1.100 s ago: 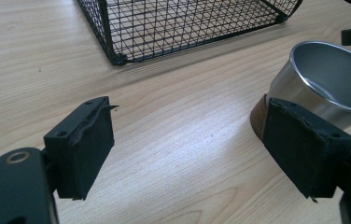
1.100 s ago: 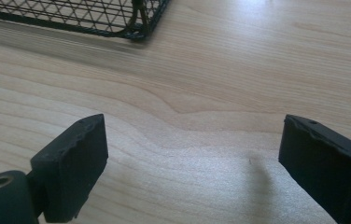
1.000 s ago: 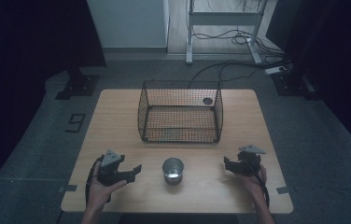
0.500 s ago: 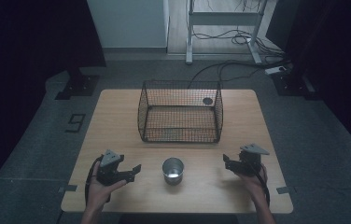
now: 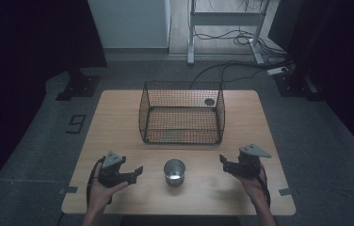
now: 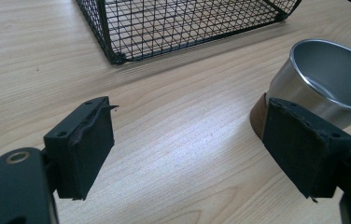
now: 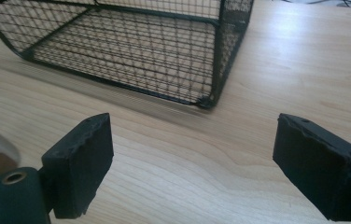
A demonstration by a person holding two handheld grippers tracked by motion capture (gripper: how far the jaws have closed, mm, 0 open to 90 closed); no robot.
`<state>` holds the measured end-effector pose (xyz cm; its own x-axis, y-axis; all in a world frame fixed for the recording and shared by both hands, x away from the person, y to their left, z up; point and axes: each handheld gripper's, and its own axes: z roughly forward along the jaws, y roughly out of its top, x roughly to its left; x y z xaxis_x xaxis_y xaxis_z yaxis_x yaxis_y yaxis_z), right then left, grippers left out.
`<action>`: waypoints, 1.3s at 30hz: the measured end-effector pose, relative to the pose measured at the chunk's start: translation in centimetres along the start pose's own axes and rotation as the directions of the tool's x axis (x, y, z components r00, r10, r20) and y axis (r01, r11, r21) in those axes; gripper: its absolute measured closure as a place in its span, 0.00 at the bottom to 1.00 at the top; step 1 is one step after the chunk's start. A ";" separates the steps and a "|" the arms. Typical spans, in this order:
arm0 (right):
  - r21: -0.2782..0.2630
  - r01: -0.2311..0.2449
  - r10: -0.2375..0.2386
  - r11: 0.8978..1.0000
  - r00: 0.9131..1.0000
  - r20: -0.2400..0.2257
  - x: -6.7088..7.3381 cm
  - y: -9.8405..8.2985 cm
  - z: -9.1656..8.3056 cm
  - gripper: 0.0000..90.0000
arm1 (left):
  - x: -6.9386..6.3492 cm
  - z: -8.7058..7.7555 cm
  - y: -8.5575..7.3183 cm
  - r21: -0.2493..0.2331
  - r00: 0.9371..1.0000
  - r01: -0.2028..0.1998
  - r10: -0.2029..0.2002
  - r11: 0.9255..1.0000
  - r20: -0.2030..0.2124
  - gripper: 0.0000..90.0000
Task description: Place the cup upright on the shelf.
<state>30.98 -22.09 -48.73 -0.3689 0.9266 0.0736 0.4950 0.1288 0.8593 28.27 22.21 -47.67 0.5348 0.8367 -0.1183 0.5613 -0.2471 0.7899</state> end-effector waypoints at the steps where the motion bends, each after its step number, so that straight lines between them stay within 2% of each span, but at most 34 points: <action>1: -0.002 -0.002 0.002 1.000 1.000 -0.006 0.1 0.1 -0.1 0.13 | 0.0 0.0 0.0 -0.001 1.000 -0.001 0.001 1.000 0.000 0.19; 3: -0.011 -0.006 0.006 1.000 1.000 -0.030 0.5 0.3 -0.2 0.14 | 0.0 0.0 0.0 -0.003 1.000 -0.001 0.001 1.000 -0.001 0.19; 8: -0.022 -0.007 0.006 1.000 0.999 -0.053 0.9 0.6 -0.5 0.14 | 0.0 0.0 0.0 -0.002 1.000 -0.001 0.001 1.000 -0.002 0.19; 16: -0.047 0.013 -0.016 0.999 0.997 -0.082 2.2 1.3 -1.1 0.14 | -0.1 0.1 0.0 0.001 1.000 -0.006 0.006 1.000 -0.001 0.19; 23: -0.052 0.035 -0.040 0.998 0.993 -0.110 3.4 1.8 -0.9 0.14 | -0.1 0.1 0.0 0.001 1.000 -0.004 0.004 1.000 0.002 0.19; 31: -0.056 0.064 -0.072 0.996 0.986 -0.153 5.6 2.6 -0.3 0.14 | 0.3 -0.2 0.1 -0.013 1.000 0.006 -0.006 1.000 -0.002 0.19; 36: -0.053 0.081 -0.090 0.995 0.977 -0.195 7.4 3.2 0.7 0.14 | 0.5 -0.5 0.1 -0.019 1.000 0.009 -0.009 1.000 0.001 0.19; 39: -0.052 0.085 -0.094 0.995 0.974 -0.206 7.8 3.2 0.9 0.14 | 0.5 -0.6 0.1 -0.022 1.000 0.012 -0.012 1.000 0.001 0.19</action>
<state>30.43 -14.08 -45.85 -0.5676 0.8178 0.0955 0.4206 0.1883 0.8875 28.25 22.91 -47.29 0.5286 0.8390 -0.1288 0.5537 -0.2258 0.8016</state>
